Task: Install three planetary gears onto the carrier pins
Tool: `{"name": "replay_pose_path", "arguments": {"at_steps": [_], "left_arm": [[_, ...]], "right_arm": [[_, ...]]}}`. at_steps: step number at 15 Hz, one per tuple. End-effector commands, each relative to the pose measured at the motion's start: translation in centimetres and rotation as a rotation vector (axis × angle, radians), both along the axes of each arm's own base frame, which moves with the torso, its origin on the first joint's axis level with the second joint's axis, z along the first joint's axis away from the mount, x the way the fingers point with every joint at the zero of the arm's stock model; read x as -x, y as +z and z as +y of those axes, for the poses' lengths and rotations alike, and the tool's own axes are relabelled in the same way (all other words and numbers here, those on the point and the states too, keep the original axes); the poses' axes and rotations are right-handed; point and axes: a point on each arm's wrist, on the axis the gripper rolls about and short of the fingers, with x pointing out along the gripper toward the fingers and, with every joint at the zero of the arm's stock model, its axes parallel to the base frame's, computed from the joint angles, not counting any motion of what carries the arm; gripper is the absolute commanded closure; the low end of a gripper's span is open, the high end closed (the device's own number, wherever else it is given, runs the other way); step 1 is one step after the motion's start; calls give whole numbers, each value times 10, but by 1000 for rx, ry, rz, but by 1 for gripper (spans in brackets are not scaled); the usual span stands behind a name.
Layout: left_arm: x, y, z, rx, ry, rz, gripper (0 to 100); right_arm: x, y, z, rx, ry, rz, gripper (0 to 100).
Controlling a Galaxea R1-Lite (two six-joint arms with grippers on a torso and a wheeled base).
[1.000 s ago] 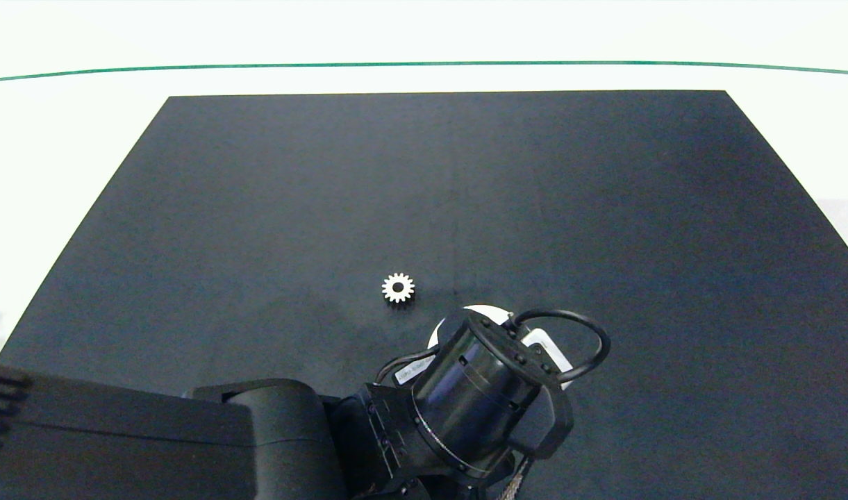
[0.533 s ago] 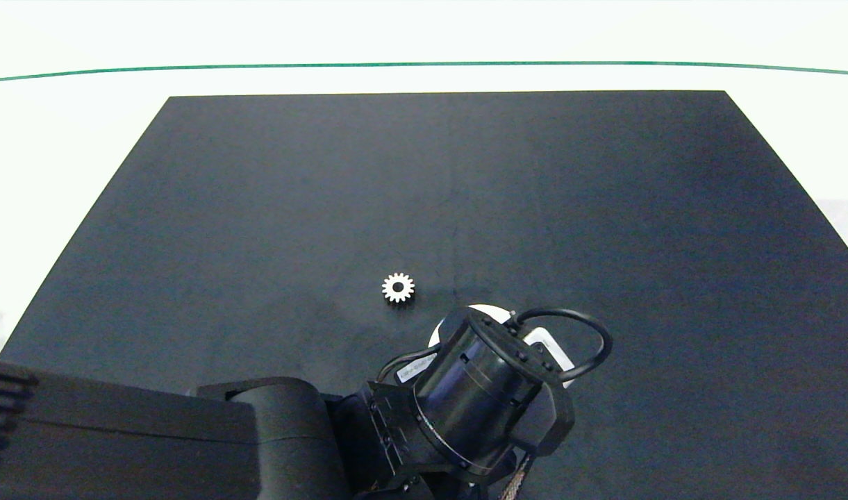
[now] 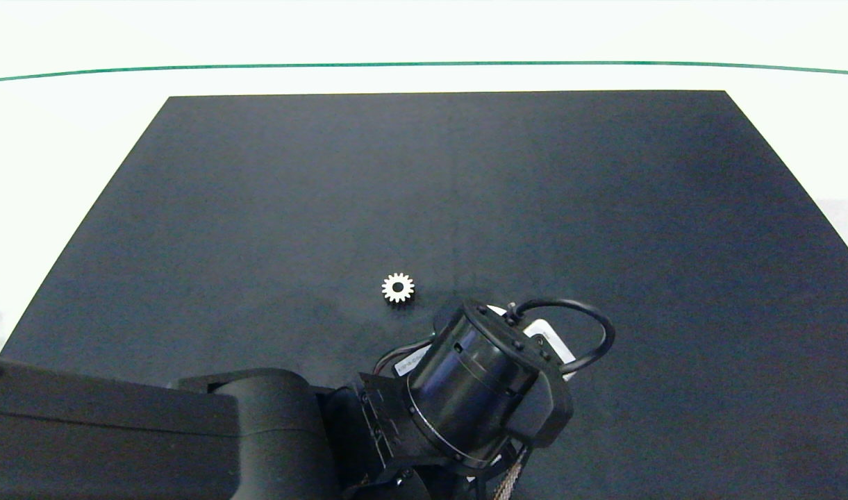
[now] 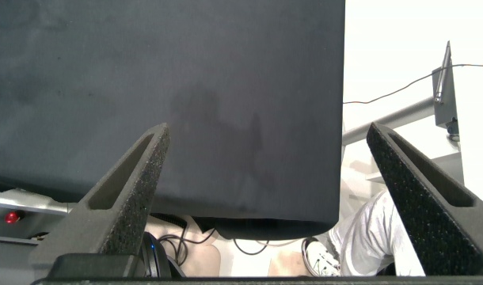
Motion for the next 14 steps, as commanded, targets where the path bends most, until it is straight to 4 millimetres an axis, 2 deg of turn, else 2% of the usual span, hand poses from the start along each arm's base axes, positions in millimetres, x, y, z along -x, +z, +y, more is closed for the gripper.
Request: {"name": "replay_pose_path", "arguments": {"at_steps": [1, 2, 3, 4, 7, 9, 12, 14], "left_arm": [[-6, 65, 24, 57, 56, -29, 0], [-8, 76, 28, 62, 72, -29, 0], [-21, 86, 39, 83, 124, -42, 0], [-28, 87, 46, 84, 156, -45, 0], [-41, 74, 60, 81, 168, 4, 0], [-60, 64, 69, 114, 200, 9, 0], [-81, 49, 71, 169, 196, 4, 0], [-85, 40, 73, 158, 200, 20, 0]], "right_arm": [[0, -1, 0, 4, 1, 5, 0], [0, -1, -1, 4, 6, 5, 0], [0, 0, -1, 4, 6, 3, 0], [0, 0, -1, 3, 4, 1, 0], [0, 0, -1, 3, 4, 1, 0], [0, 0, -1, 3, 4, 2, 0], [0, -1, -1, 5, 3, 5, 0], [0, 0, -1, 5, 3, 3, 0]]}}
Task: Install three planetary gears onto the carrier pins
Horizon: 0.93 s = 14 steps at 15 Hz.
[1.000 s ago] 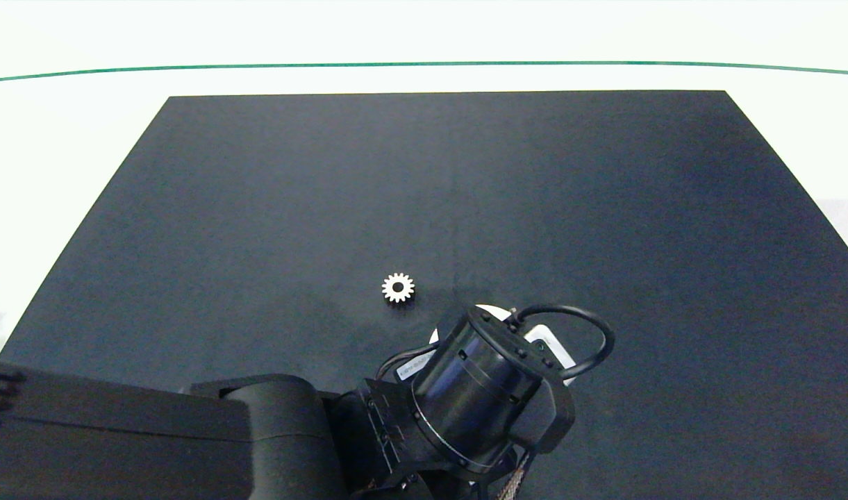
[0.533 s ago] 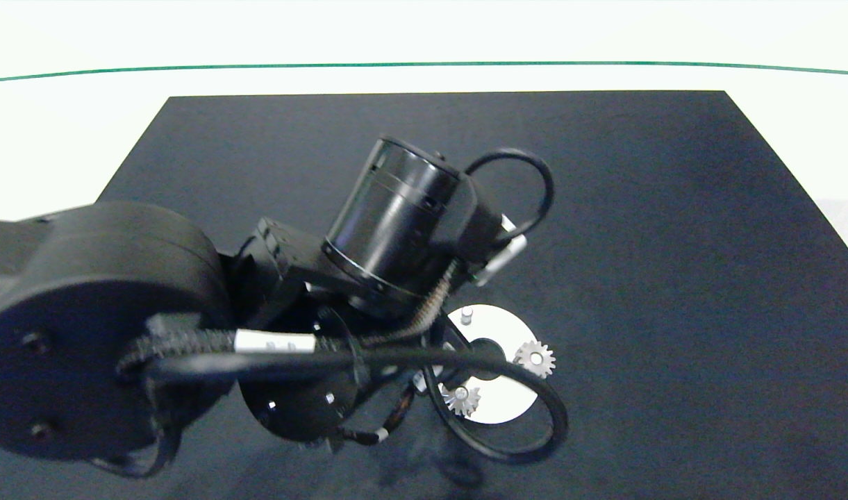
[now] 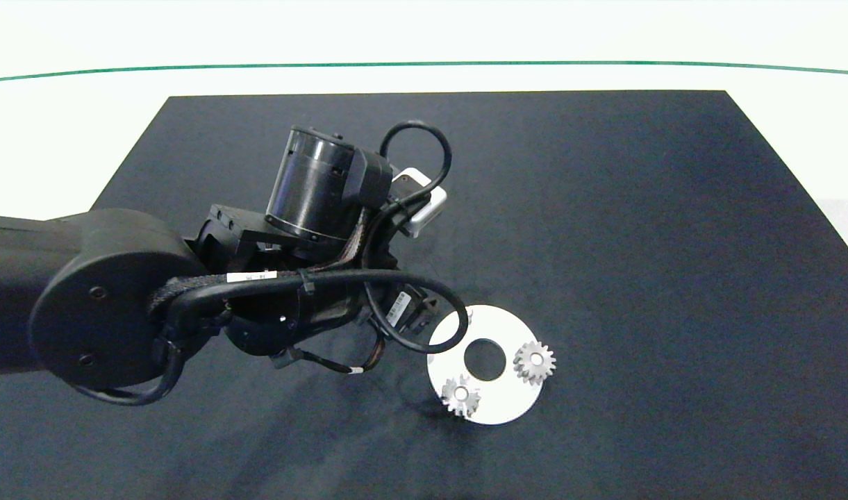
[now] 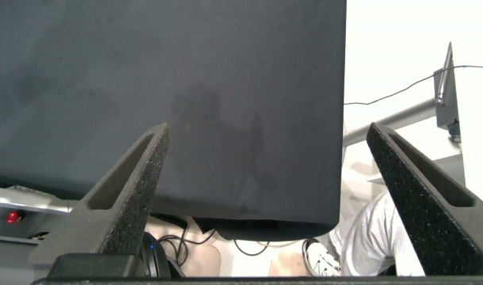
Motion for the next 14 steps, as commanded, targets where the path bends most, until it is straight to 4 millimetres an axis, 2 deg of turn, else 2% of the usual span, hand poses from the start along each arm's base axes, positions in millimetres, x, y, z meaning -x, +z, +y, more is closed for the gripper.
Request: {"name": "replay_pose_path", "arguments": {"at_steps": [1, 9, 14], "left_arm": [[-9, -16, 1, -29, 19, 32, 0], [-25, -37, -3, 7, -5, 29, 0], [-29, -41, -3, -4, 0, 37, 0]], "right_arm": [[0, -1, 0, 10, -3, 6, 0], [0, -1, 0, 14, -3, 6, 0], [0, -1, 0, 13, -1, 4, 0]]}}
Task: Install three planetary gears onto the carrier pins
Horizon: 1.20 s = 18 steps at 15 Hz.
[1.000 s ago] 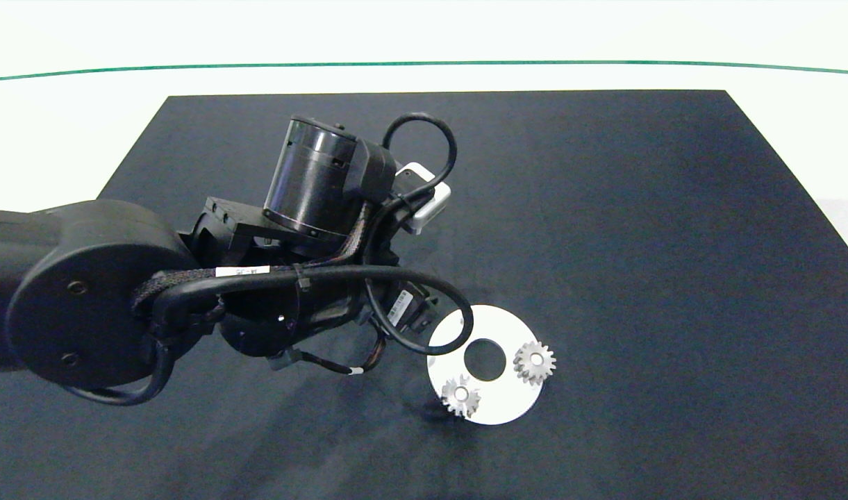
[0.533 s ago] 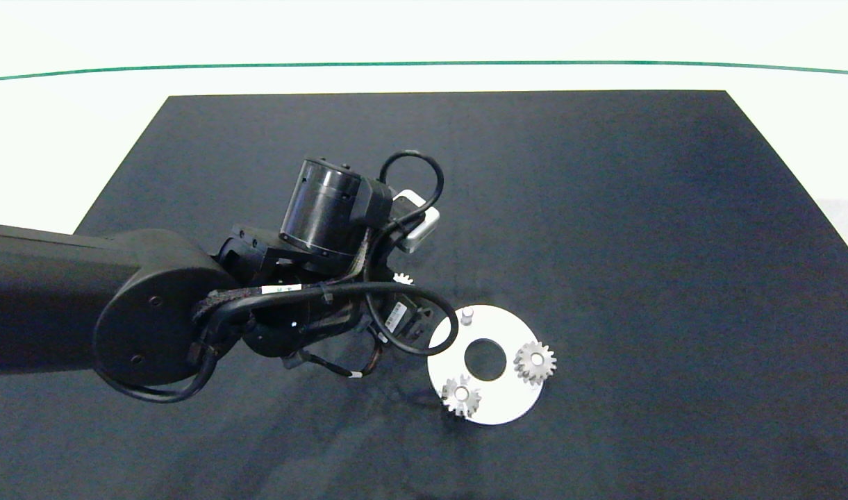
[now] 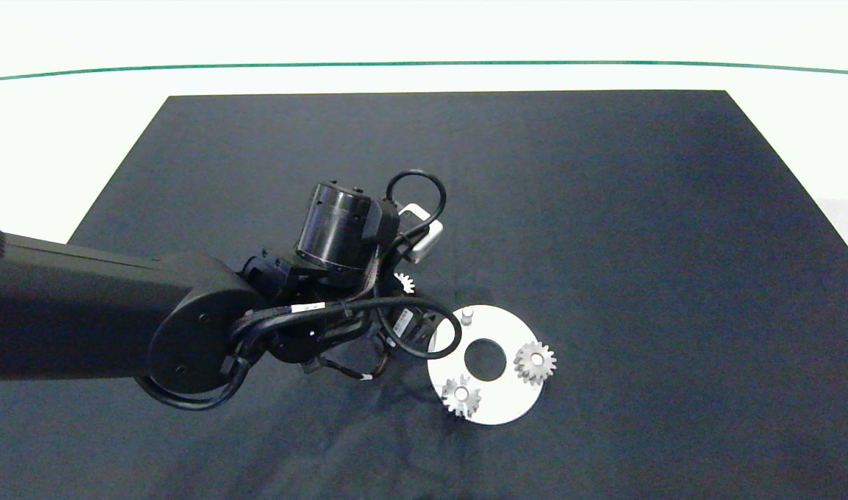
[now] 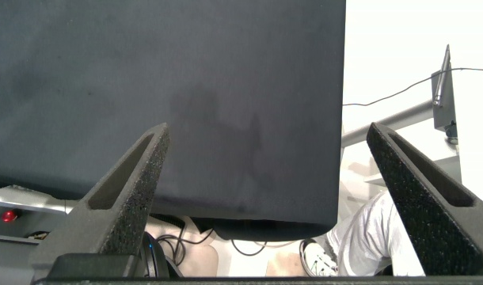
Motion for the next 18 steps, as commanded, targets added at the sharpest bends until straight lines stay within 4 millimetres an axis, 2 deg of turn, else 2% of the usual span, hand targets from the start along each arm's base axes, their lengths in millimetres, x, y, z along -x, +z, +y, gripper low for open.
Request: {"name": "replay_pose_path", "arguments": {"at_steps": [1, 18], "left_arm": [[-3, -4, 0, -12, 3, 5, 2], [-13, -9, 8, -15, 2, 22, 35]], "right_arm": [[0, 0, 0, 4, -2, 4, 0], [1, -1, 0, 3, -3, 2, 0]]}}
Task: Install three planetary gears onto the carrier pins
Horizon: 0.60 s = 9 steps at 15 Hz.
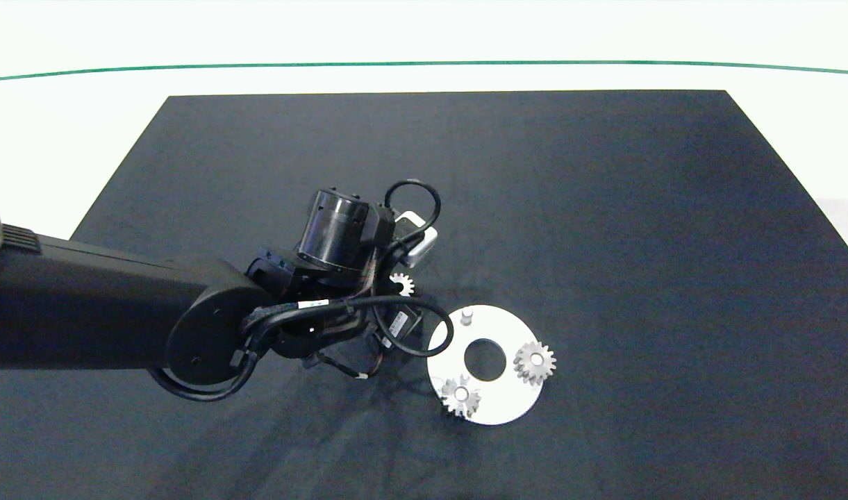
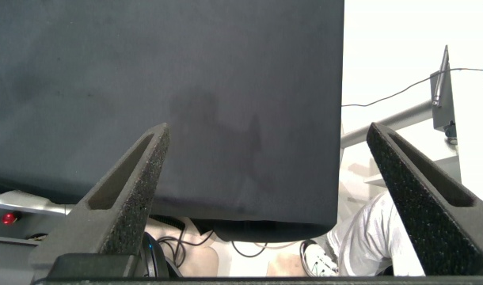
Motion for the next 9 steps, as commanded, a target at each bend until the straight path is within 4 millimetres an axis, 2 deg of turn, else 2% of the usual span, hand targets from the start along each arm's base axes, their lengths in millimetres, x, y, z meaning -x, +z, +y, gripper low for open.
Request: {"name": "replay_pose_path", "arguments": {"at_steps": [1, 9], "left_arm": [[-3, 0, 1, 0, 6, -1, 38], [-4, 0, 0, 2, 5, -5, 53]], "right_arm": [[-1, -1, 0, 5, -2, 8, 0], [-1, -1, 0, 7, -1, 12, 0]]}}
